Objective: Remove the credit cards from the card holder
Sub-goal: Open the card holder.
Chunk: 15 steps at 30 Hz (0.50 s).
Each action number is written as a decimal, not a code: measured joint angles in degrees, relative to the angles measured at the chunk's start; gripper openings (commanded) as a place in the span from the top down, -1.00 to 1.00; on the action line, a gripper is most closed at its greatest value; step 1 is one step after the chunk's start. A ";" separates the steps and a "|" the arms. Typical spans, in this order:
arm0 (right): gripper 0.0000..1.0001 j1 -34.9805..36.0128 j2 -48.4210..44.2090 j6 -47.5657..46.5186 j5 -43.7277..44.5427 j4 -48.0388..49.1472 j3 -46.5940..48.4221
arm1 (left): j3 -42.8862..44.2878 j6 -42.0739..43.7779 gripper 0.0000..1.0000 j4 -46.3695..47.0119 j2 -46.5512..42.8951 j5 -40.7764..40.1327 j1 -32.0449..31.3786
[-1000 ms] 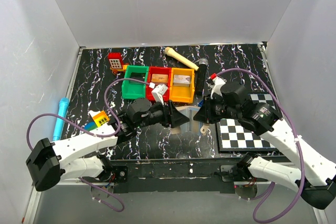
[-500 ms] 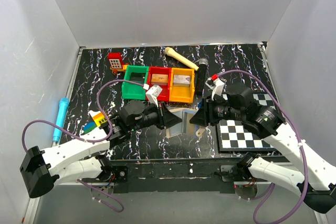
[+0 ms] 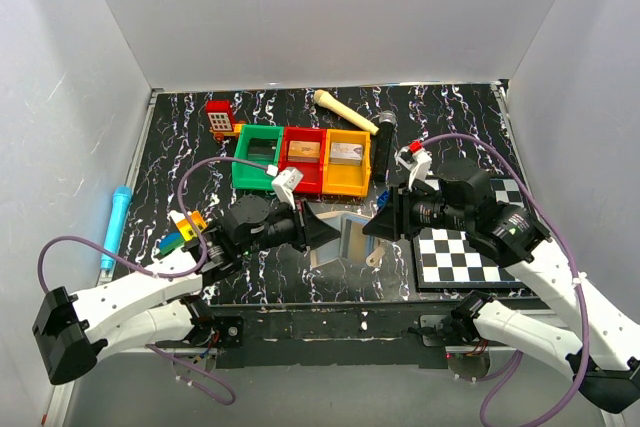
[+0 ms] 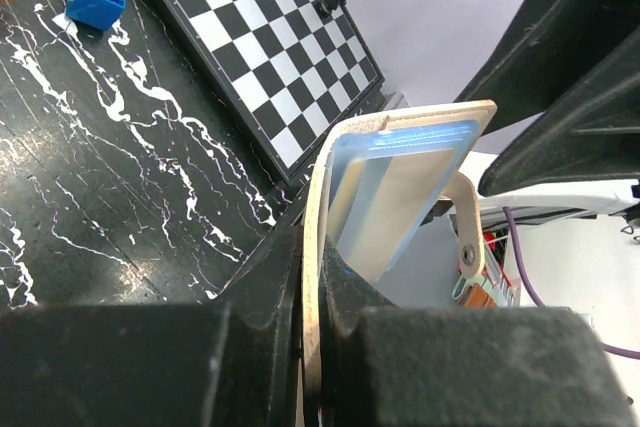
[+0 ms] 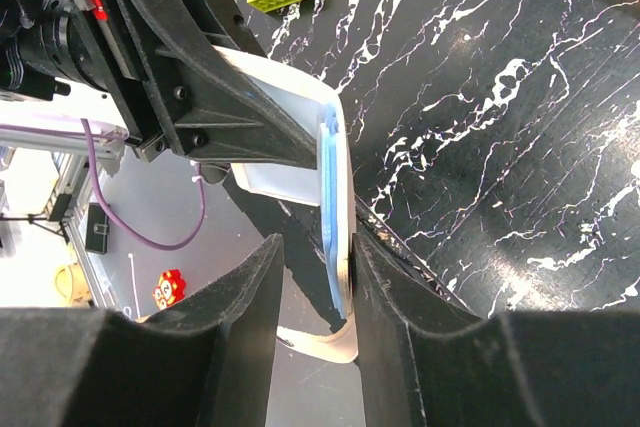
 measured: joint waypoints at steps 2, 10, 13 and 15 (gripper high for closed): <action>0.23 -0.24 -0.20 0.17 -0.15 0.00 -0.02 | 0.00 0.00 1.00 0.02 -0.79 0.02 0.00; 0.19 -0.74 -0.37 0.17 -0.70 -0.04 -0.48 | -0.33 0.00 1.00 0.55 -2.93 0.44 0.00; 0.19 -1.11 -0.57 0.13 -0.92 -0.02 -0.50 | -0.44 -0.02 1.00 1.27 -3.76 0.59 0.02; 0.19 -1.36 -0.83 0.09 -0.94 -0.02 -0.52 | -0.46 -0.02 1.00 1.70 -4.24 0.70 0.04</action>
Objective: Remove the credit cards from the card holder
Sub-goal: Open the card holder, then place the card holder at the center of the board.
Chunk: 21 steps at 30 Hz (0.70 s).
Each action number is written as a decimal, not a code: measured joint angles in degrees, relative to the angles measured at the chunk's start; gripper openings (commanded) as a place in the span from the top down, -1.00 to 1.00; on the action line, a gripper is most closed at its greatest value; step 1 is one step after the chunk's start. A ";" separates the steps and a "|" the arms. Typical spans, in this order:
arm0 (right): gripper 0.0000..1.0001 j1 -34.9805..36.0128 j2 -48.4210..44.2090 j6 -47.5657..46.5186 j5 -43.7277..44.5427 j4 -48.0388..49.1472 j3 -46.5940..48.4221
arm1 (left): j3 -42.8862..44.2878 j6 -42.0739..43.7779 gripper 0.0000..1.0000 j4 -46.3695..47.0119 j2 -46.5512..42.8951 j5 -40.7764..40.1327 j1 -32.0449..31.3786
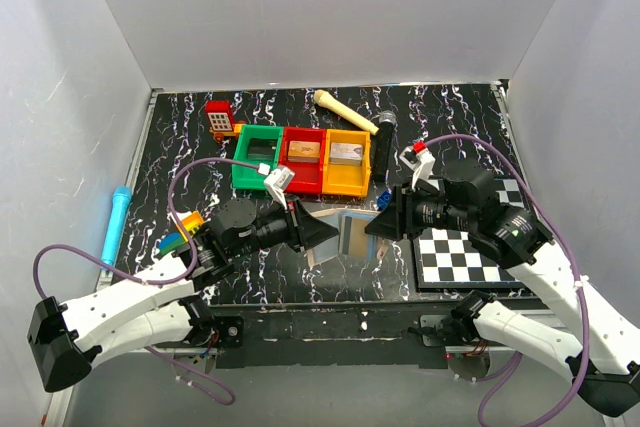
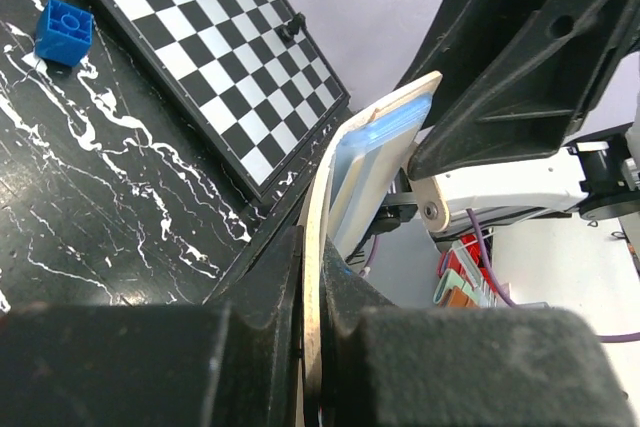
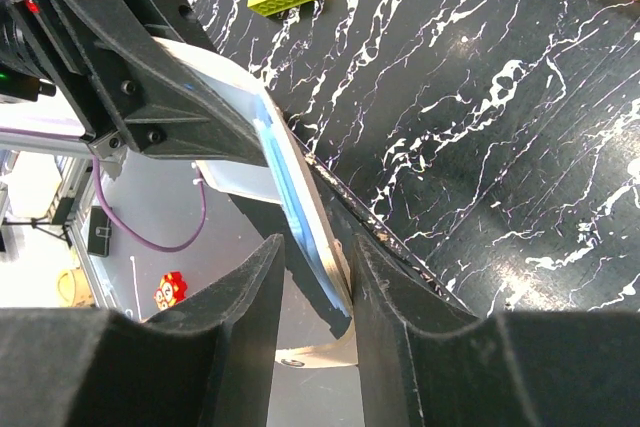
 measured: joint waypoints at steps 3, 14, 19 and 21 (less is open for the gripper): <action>0.19 -0.26 -0.44 -0.17 0.00 0.02 0.00 | -0.04 0.00 1.00 0.57 -0.68 0.22 0.09; 0.17 -1.66 -1.53 -0.81 -1.07 0.00 0.00 | -0.17 0.04 1.00 0.50 -3.02 0.52 1.38; 0.25 -2.14 -1.81 -0.83 -2.27 0.02 0.00 | -0.31 0.07 1.00 0.48 -3.21 0.63 1.86; 0.27 -2.27 -1.88 -0.83 -2.75 0.04 -0.02 | -0.31 0.07 1.00 0.50 -3.21 0.79 1.88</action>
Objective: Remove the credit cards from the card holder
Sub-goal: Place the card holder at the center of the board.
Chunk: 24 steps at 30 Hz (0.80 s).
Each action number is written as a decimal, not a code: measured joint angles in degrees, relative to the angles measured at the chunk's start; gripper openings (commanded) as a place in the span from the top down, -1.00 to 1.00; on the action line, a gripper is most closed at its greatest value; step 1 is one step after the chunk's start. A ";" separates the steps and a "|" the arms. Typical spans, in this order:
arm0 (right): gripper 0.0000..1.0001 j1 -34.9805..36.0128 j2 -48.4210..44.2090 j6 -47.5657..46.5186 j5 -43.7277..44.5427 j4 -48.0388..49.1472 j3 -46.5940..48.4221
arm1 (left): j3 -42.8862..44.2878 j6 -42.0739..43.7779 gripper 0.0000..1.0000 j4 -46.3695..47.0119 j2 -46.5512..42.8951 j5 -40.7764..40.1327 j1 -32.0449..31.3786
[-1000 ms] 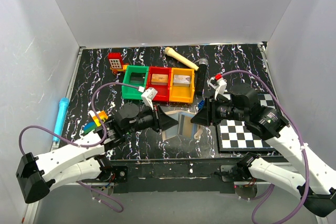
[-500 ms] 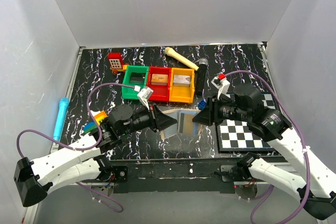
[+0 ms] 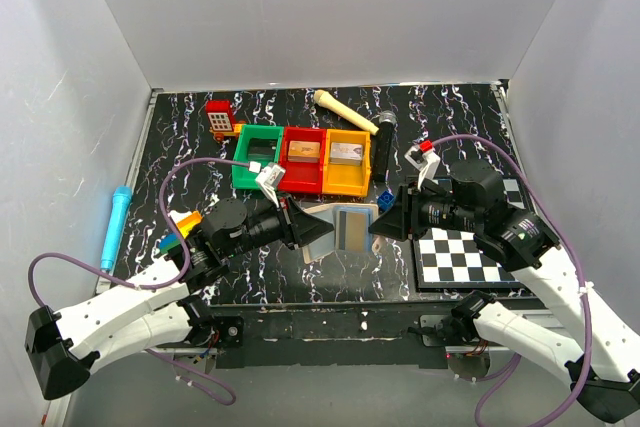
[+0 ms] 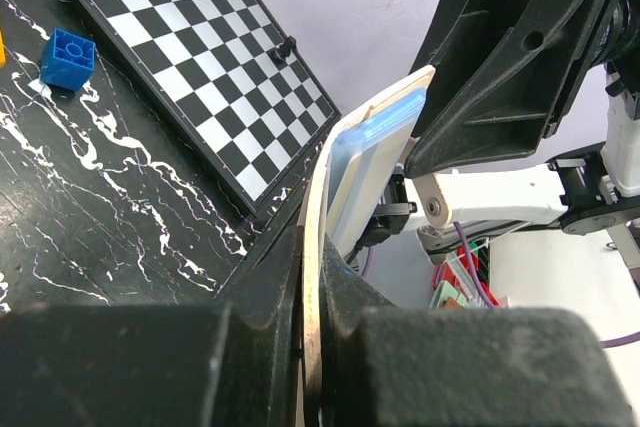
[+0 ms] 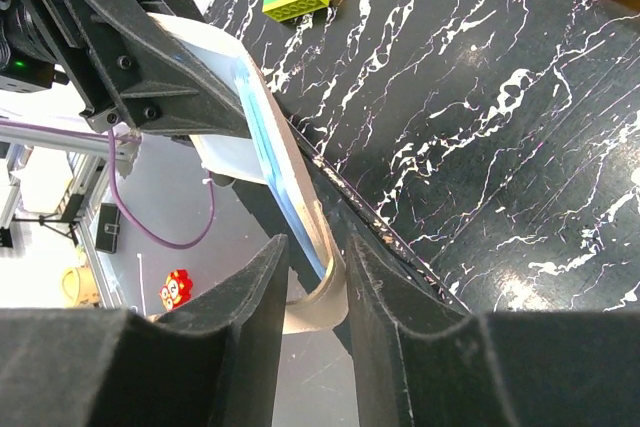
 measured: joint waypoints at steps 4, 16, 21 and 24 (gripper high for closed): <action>0.37 -0.07 0.04 -0.07 -0.57 0.00 -0.02 | 0.00 0.04 1.00 0.09 0.00 0.61 0.04; 0.42 -0.13 0.81 -0.13 -1.31 -0.02 -0.02 | -0.07 0.17 1.00 1.95 1.42 3.04 0.68; 0.30 -0.22 1.14 -0.13 -1.73 0.00 -0.02 | -0.07 0.15 1.00 2.89 2.14 4.57 0.68; 0.32 -0.28 1.18 -0.15 -1.75 0.00 -0.02 | -0.07 0.17 1.00 3.34 2.32 5.14 0.68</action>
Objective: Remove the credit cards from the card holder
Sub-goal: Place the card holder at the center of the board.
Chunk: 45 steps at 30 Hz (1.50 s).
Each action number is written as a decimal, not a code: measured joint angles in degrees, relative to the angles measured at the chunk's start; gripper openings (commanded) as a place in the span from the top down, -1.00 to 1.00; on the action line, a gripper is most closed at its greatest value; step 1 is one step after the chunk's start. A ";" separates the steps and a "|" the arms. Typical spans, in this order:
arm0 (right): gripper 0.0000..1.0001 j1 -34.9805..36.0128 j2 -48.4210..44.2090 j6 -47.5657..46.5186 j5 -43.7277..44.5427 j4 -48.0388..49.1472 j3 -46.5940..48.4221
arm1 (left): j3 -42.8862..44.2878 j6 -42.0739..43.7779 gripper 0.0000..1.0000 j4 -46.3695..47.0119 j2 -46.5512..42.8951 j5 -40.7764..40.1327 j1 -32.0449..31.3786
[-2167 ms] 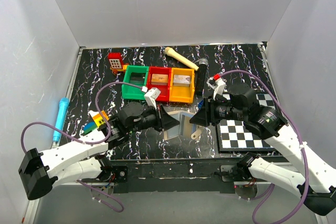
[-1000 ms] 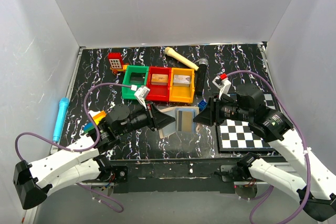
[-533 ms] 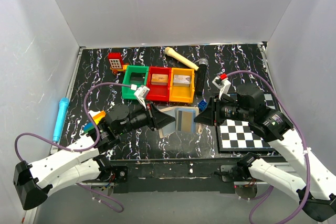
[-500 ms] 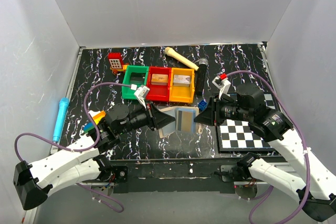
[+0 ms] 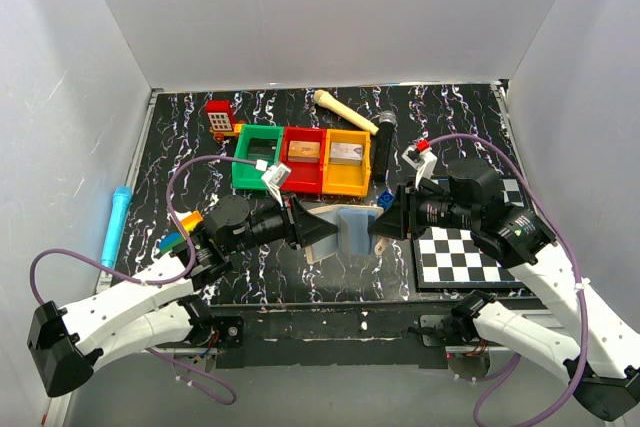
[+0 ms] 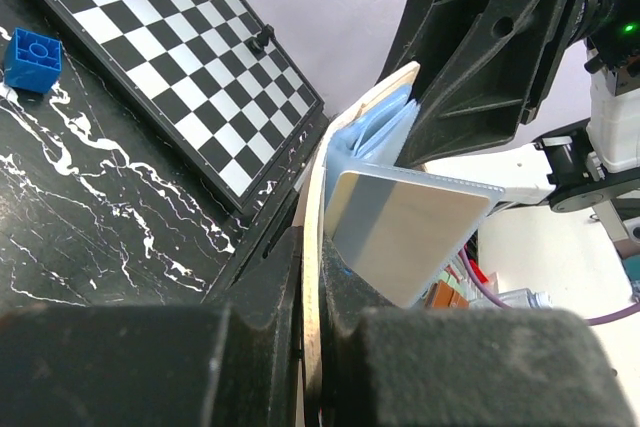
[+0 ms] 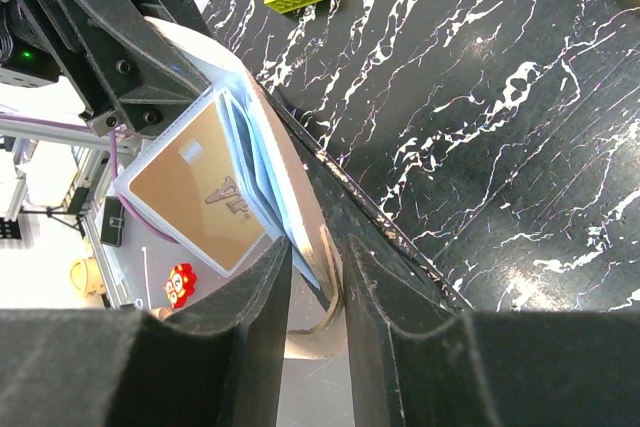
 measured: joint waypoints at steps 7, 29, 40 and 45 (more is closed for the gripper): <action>0.85 -0.07 0.00 -0.26 -0.39 0.24 0.00 | 0.00 0.00 0.78 0.02 0.02 0.15 0.00; 0.97 -0.04 1.29 -0.22 0.33 -0.92 -0.07 | -1.18 -1.66 -0.58 1.46 -1.11 -2.36 -0.02; 0.97 -0.04 4.13 0.07 4.39 -4.20 0.81 | 2.38 -0.92 -0.61 -2.73 4.50 -5.73 -0.04; 0.97 -0.04 4.59 0.24 4.81 -4.44 0.81 | 5.33 0.07 -0.67 -6.14 6.84 -7.10 -0.22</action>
